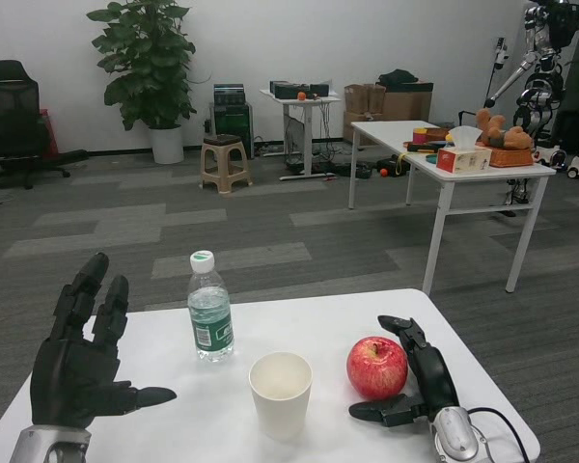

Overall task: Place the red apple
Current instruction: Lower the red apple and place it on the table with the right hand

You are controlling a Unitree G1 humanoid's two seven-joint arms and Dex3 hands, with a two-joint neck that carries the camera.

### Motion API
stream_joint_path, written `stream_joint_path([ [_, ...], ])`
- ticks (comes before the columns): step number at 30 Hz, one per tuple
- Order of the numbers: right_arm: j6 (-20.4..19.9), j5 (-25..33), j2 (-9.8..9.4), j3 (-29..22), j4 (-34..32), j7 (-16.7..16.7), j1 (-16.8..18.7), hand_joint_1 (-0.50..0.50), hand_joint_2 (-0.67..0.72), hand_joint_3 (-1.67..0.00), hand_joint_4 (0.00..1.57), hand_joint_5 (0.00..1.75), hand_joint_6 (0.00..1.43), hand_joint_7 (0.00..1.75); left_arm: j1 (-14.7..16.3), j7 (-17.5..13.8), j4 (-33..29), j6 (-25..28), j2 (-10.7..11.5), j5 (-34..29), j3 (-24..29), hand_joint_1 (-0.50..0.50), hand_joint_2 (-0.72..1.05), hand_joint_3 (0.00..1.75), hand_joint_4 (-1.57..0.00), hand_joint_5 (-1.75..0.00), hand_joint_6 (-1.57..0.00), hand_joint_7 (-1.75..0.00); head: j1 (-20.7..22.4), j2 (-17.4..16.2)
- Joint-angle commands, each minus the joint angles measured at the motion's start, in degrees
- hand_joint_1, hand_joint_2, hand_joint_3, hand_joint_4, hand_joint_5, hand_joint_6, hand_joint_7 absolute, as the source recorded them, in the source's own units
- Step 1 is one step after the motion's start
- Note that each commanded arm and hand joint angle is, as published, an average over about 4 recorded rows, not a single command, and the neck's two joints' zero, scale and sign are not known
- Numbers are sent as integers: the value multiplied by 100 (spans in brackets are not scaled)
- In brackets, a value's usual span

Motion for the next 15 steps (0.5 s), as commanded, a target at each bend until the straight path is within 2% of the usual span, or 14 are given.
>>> stream_joint_path([
  [1,183,-50,-2,55,63,31,238,-14,-11,-36,0,0,0,42,44,-13,-4,-59,19,-22,48,-30,14,2,0,0,0,-38,5,-3],
  [6,183,-50,-15,55,21,68,238,-27,-10,-32,0,0,0,31,44,-13,9,-59,19,-22,48,-30,7,9,0,0,0,-35,9,-7],
  [9,183,-50,-28,49,-20,121,243,-36,-8,-30,0,0,0,24,44,-13,16,-59,19,-22,48,-30,7,2,0,0,0,-40,8,-6],
  [15,172,-44,-48,49,-60,242,256,-45,1,-24,0,0,0,10,44,-13,16,-68,19,-22,48,-31,7,2,0,0,0,-37,18,-15],
])
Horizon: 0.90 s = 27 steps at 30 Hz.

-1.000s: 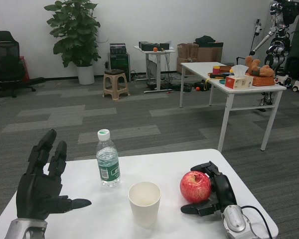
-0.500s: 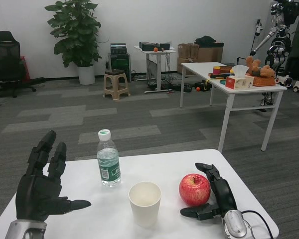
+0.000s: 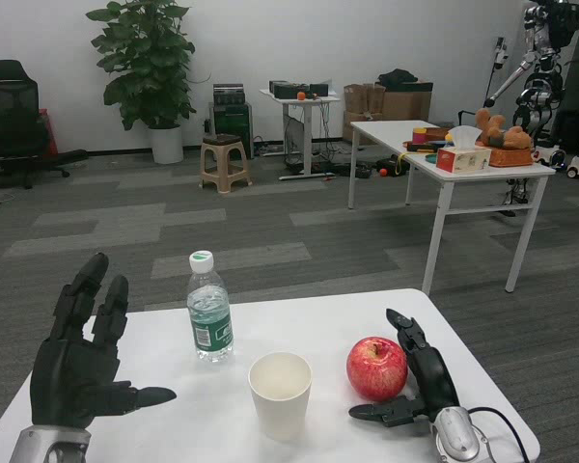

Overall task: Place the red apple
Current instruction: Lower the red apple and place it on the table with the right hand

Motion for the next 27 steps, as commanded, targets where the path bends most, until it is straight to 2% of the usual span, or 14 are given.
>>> stream_joint_path([
  [1,159,-8,8,46,59,146,208,-46,6,-22,0,0,0,9,44,-13,12,-67,19,-22,46,-30,7,2,0,0,0,-35,9,-3],
  [8,126,-17,-5,-95,-112,229,276,-46,31,-12,0,0,0,0,44,-13,12,-69,19,-22,54,-30,7,0,0,0,0,-35,23,-13],
  [14,82,-28,-45,-330,-420,260,395,-46,42,-8,0,0,0,0,75,-13,4,-78,28,-22,61,-30,16,0,0,0,0,-35,24,-13],
  [19,62,-48,-84,-618,-820,273,533,-45,47,0,0,0,0,0,88,-13,-5,-85,24,-22,63,-30,16,0,0,0,0,-35,24,-13],
  [27,82,-63,-319,-1108,-1780,278,904,-42,53,0,0,0,0,0,112,-11,-21,-85,30,-29,72,-30,16,0,0,0,0,-40,-27,-31],
])
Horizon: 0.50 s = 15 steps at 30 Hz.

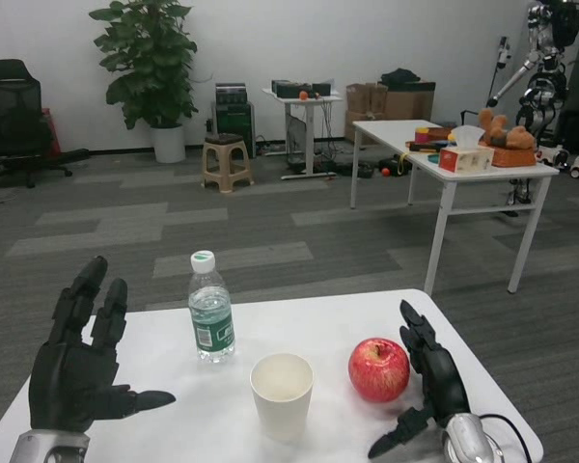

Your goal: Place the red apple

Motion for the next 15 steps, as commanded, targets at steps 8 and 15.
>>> stream_joint_path([
  [8,69,4,-289,-729,-1536,-2,630,-46,53,0,0,0,2,0,60,-11,-33,-53,36,-26,57,-30,16,0,0,0,0,-35,-10,52],
  [15,91,20,-258,-1377,-3067,-129,1063,-46,53,0,0,0,0,0,62,-13,-77,-53,42,-20,57,-30,16,4,0,0,0,-35,-21,60],
])
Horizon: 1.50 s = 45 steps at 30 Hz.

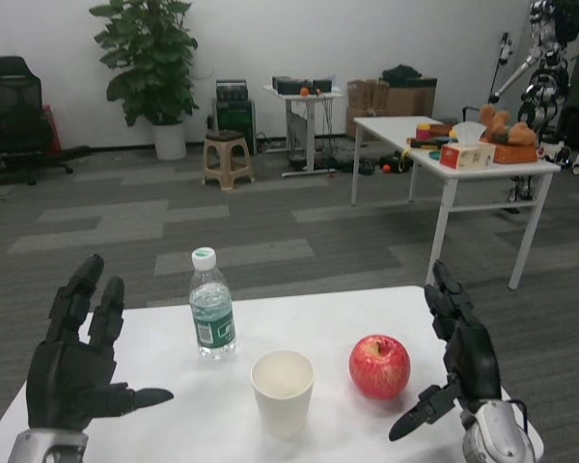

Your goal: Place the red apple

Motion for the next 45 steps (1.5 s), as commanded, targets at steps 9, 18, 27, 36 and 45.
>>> stream_joint_path([
  [9,-28,60,-196,-435,-2130,-481,125,-46,49,0,0,0,0,0,30,-4,-196,-9,125,-3,90,-30,16,4,0,0,0,-35,75,43],
  [18,91,76,-554,11,-2853,-492,-14,-46,41,0,0,0,0,0,-118,-4,-548,81,591,72,220,-30,16,0,0,0,0,-35,165,99],
  [27,161,113,-996,413,-2873,-306,-64,-46,34,0,0,0,0,0,-221,-4,-728,255,916,76,218,-30,16,0,0,0,0,-35,345,-235],
  [36,168,117,-1025,386,-2837,-95,-56,-46,34,0,0,0,0,0,-348,-28,-763,389,969,85,101,-30,16,2,0,0,0,-38,297,-400],
  [45,174,120,-1033,411,-2816,-44,-64,-46,34,0,0,0,0,0,-412,-30,-735,420,969,76,55,-30,16,0,0,0,0,-38,275,-399],
])
